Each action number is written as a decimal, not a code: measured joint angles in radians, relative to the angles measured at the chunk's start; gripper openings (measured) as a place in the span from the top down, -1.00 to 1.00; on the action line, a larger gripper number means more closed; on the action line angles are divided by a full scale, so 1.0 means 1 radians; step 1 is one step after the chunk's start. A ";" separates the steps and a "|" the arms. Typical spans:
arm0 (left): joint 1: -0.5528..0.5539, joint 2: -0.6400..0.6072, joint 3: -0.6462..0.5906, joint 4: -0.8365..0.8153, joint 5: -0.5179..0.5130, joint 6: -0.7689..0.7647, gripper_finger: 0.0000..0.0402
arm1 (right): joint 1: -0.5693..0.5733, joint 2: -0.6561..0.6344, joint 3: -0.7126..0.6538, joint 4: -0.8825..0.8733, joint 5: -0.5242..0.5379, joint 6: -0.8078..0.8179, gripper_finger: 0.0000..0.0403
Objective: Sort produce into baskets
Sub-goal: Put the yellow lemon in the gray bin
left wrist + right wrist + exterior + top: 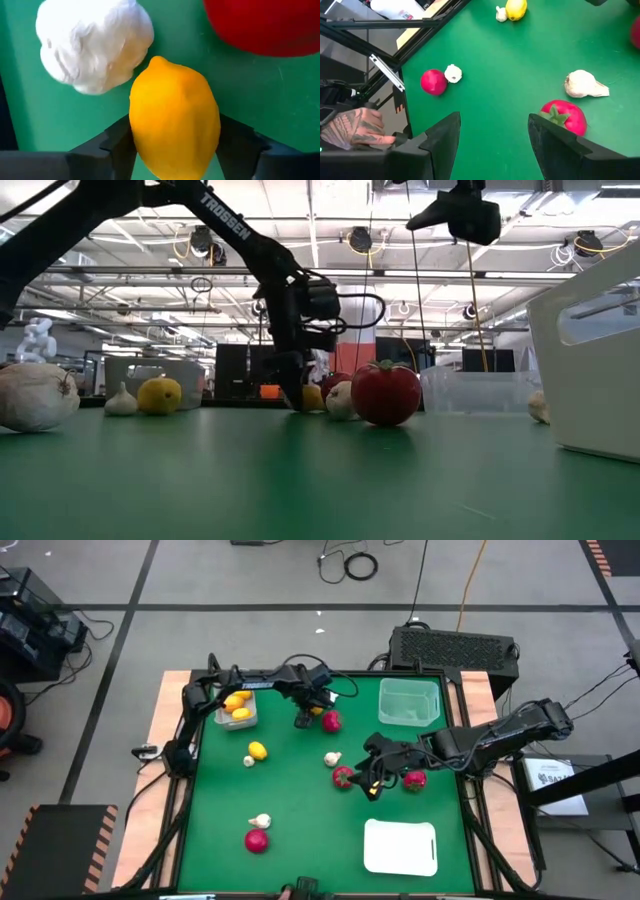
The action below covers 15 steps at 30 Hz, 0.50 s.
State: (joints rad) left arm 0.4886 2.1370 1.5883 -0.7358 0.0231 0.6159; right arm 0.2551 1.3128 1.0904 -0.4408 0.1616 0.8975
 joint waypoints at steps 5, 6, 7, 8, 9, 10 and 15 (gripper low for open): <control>0.005 -0.043 0.000 -0.044 0.042 -0.064 -0.03 | 0.009 0.000 0.000 -0.014 0.000 -0.009 -0.11; 0.007 -0.058 0.000 -0.045 0.050 -0.086 -0.05 | 0.009 0.000 0.000 -0.013 0.000 -0.017 -0.11; 0.012 -0.075 0.000 -0.050 0.055 -0.102 -0.06 | 0.009 0.000 0.000 -0.012 0.000 -0.024 -0.11; 0.016 -0.094 0.000 -0.066 0.055 -0.112 -0.07 | 0.009 0.000 0.000 -0.013 0.000 -0.033 -0.11; 0.019 -0.116 0.000 -0.084 0.055 -0.121 -0.08 | 0.009 0.000 0.000 -0.013 0.000 -0.044 -0.11; 0.023 -0.137 0.000 -0.098 0.055 -0.133 -0.08 | 0.009 0.000 0.000 -0.013 0.001 -0.056 -0.11; 0.058 -0.262 0.000 -0.215 0.057 -0.192 -0.09 | 0.008 0.000 0.000 -0.010 0.067 -0.125 -0.11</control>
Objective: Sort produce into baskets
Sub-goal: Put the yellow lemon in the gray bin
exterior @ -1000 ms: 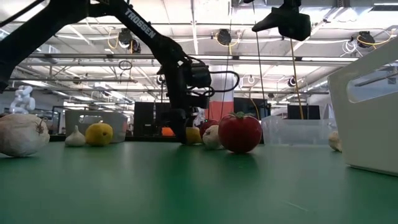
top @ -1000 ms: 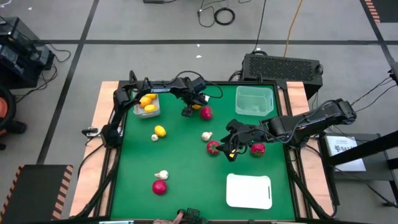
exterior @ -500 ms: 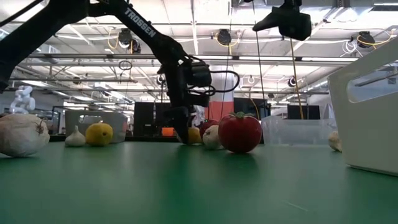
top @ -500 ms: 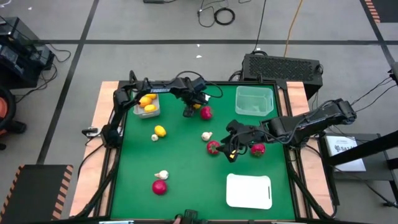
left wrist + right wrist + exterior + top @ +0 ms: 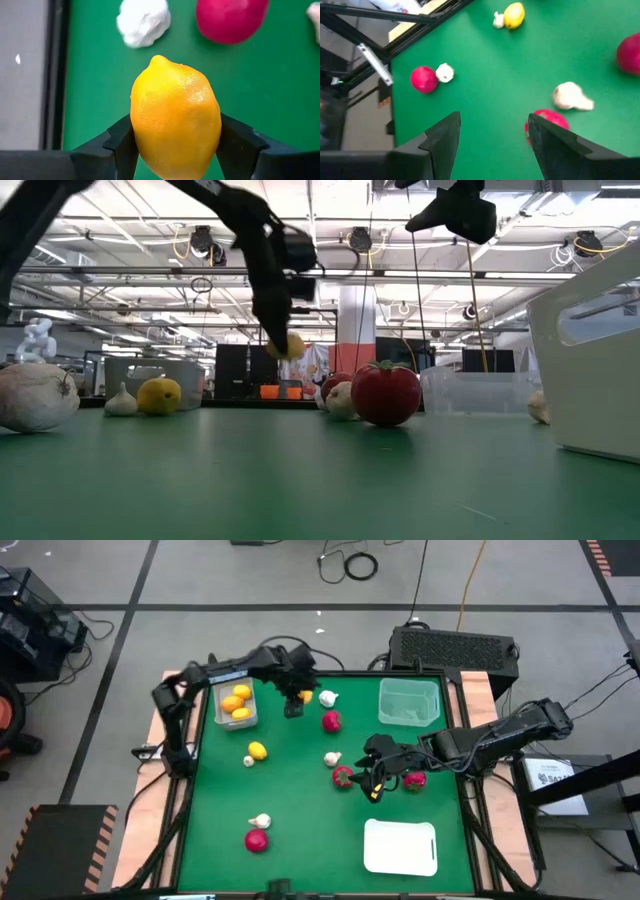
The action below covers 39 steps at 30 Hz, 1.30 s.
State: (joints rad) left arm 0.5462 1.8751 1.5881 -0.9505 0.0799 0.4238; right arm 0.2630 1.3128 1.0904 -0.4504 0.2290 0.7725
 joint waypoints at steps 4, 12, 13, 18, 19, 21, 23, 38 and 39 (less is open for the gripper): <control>0.061 -0.131 -0.049 -0.062 0.002 -0.070 -0.09 | -0.010 0.000 0.000 0.007 0.015 -0.052 -0.11; 0.202 -0.455 -0.329 -0.056 -0.006 -0.180 -0.09 | -0.037 0.000 0.000 0.021 0.015 -0.104 -0.11; 0.219 -0.490 -0.370 -0.045 -0.008 -0.190 -0.09 | -0.041 0.000 0.000 0.021 0.015 -0.108 -0.11; 0.280 -0.601 -0.545 0.019 -0.041 -0.300 -0.09 | -0.063 0.000 0.000 0.025 0.015 -0.128 -0.11; 0.290 -0.609 -0.572 0.020 -0.055 -0.331 -0.09 | -0.069 0.000 0.000 0.030 0.015 -0.130 -0.11; 0.307 -0.611 -0.617 0.028 -0.079 -0.390 -0.09 | -0.078 0.000 0.000 0.037 0.015 -0.130 -0.11; 0.316 -0.612 -0.651 0.028 -0.103 -0.465 -0.09 | -0.086 0.000 0.000 0.045 0.015 -0.131 -0.11; 0.324 -0.611 -0.697 0.159 -0.164 -0.739 -0.09 | -0.091 0.000 0.000 0.081 0.009 -0.108 -0.11; 0.324 -0.611 -0.697 0.157 -0.164 -0.733 -0.09 | -0.091 0.000 0.000 0.081 0.009 -0.106 -0.11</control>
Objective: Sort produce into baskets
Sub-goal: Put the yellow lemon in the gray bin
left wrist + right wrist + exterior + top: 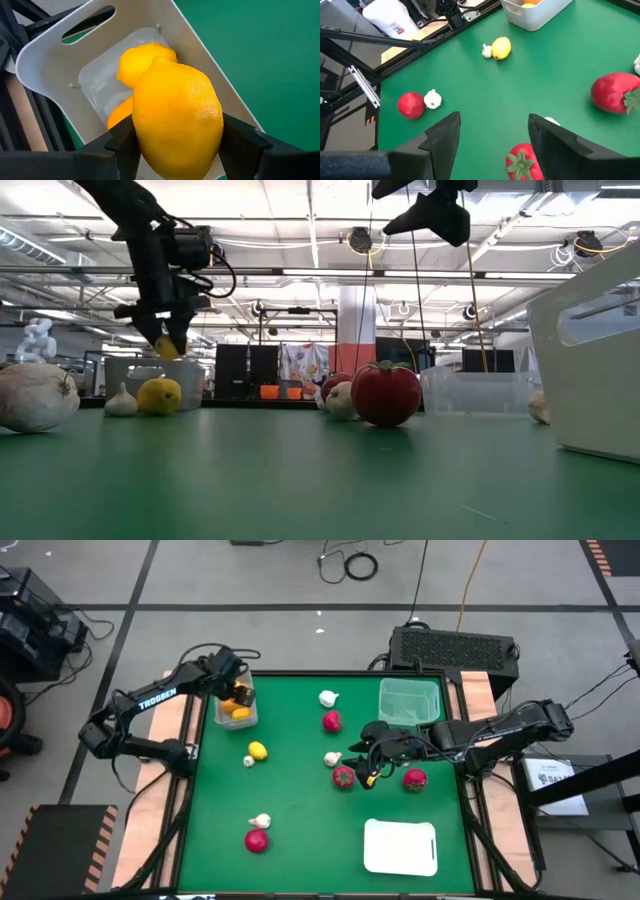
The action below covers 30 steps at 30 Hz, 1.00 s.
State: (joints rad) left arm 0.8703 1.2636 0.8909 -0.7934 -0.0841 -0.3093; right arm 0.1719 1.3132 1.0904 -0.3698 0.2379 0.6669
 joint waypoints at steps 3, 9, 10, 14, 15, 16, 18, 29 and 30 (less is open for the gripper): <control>0.000 0.000 0.000 -0.001 0.000 0.001 -0.09 | 0.000 0.000 0.000 0.000 0.000 0.001 -0.11; 0.000 0.012 0.000 -0.009 0.053 0.001 -0.18 | 0.000 0.000 0.000 -0.001 0.000 0.001 -0.11; 0.000 0.016 0.000 -0.013 0.055 0.001 -0.22 | 0.000 0.000 0.000 -0.001 0.000 0.001 -0.11; 0.000 0.032 0.000 -0.020 0.055 0.019 -0.41 | 0.000 0.000 0.000 -0.001 0.000 0.001 -0.11; 0.000 0.032 0.000 -0.019 0.055 0.032 -0.45 | 0.000 0.000 0.000 -0.001 0.000 0.001 -0.11; 0.000 0.032 0.000 -0.018 0.055 0.038 -0.49 | 0.000 0.000 0.000 -0.001 0.000 0.001 -0.11; 0.000 0.032 0.001 -0.019 0.055 0.045 -0.56 | 0.000 0.000 0.000 -0.001 0.000 0.001 -0.11; -0.018 0.017 0.145 -0.179 0.155 0.113 -0.62 | 0.000 0.000 0.000 -0.002 -0.002 -0.011 -0.11; -0.028 0.011 0.164 -0.189 0.157 0.115 -0.62 | 0.000 0.000 0.000 -0.002 -0.002 -0.017 -0.11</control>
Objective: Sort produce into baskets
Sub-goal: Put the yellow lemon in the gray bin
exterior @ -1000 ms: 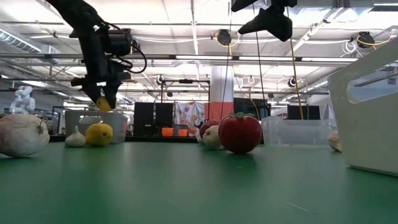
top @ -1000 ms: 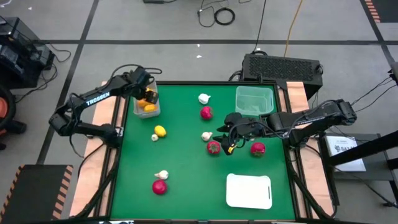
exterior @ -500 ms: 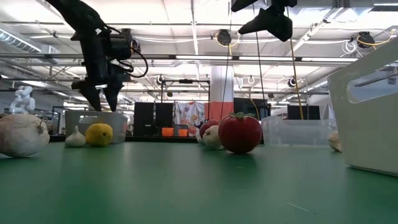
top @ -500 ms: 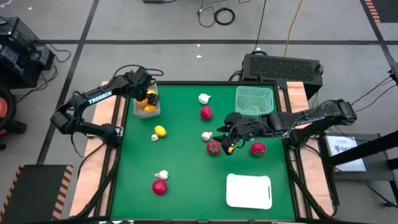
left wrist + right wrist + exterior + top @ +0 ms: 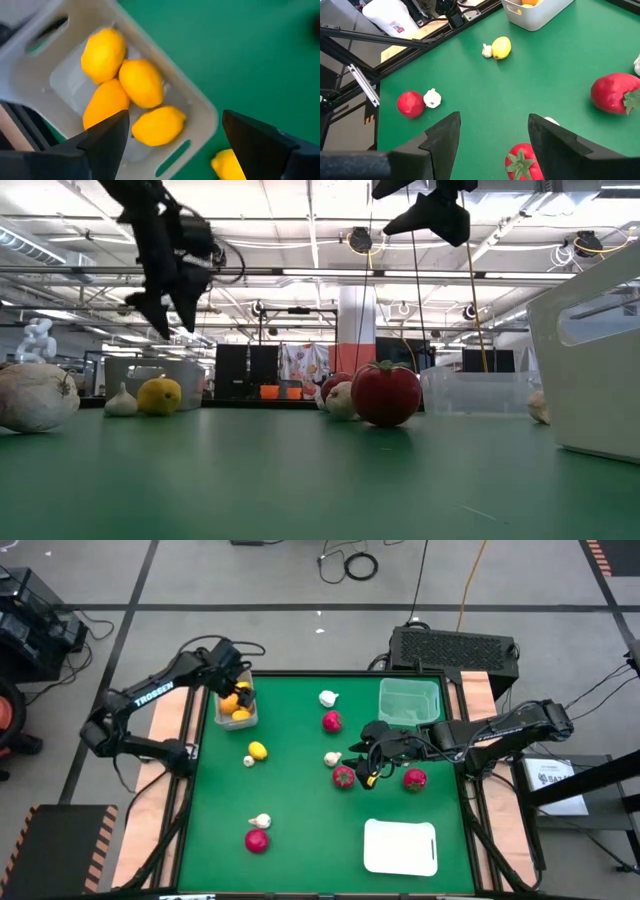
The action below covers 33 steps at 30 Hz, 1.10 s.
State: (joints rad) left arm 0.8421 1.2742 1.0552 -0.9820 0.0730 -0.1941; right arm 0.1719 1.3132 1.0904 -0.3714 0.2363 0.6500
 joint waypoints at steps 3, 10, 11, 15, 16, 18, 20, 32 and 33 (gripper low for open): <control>-0.050 -0.029 0.046 -0.015 0.045 0.030 -0.62 | 0.000 0.000 0.000 0.000 0.000 -0.010 -0.11; -0.299 -0.079 0.065 -0.042 0.327 0.276 -0.62 | 0.000 0.000 0.000 0.000 0.000 -0.050 -0.11; -0.346 -0.079 0.065 -0.047 0.325 0.318 -0.62 | 0.000 0.000 0.000 0.000 -0.001 -0.055 -0.11; -0.507 -0.070 0.065 -0.050 0.309 0.484 -0.62 | 0.000 0.000 0.000 0.000 -0.001 -0.068 -0.11; -0.539 -0.064 0.065 -0.041 0.296 0.531 -0.62 | 0.000 0.000 0.000 0.000 -0.001 -0.068 -0.11; -0.592 -0.048 0.065 -0.039 0.236 0.595 -0.62 | 0.000 0.000 0.000 0.000 -0.001 -0.075 -0.11; -0.629 -0.031 0.065 -0.039 0.144 0.600 -0.62 | 0.000 0.000 0.000 0.000 -0.001 -0.085 -0.11; -0.648 0.102 -0.007 -0.050 -0.028 0.593 -0.62 | 0.000 0.000 0.000 -0.009 -0.003 -0.087 -0.11; -0.648 0.107 -0.022 -0.042 -0.033 0.593 -0.62 | 0.000 0.000 0.000 -0.009 -0.003 -0.087 -0.11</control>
State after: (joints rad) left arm 0.1938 1.3815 1.0337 -1.0242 0.0400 0.3988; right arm 0.1719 1.3132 1.0904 -0.3801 0.2333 0.5629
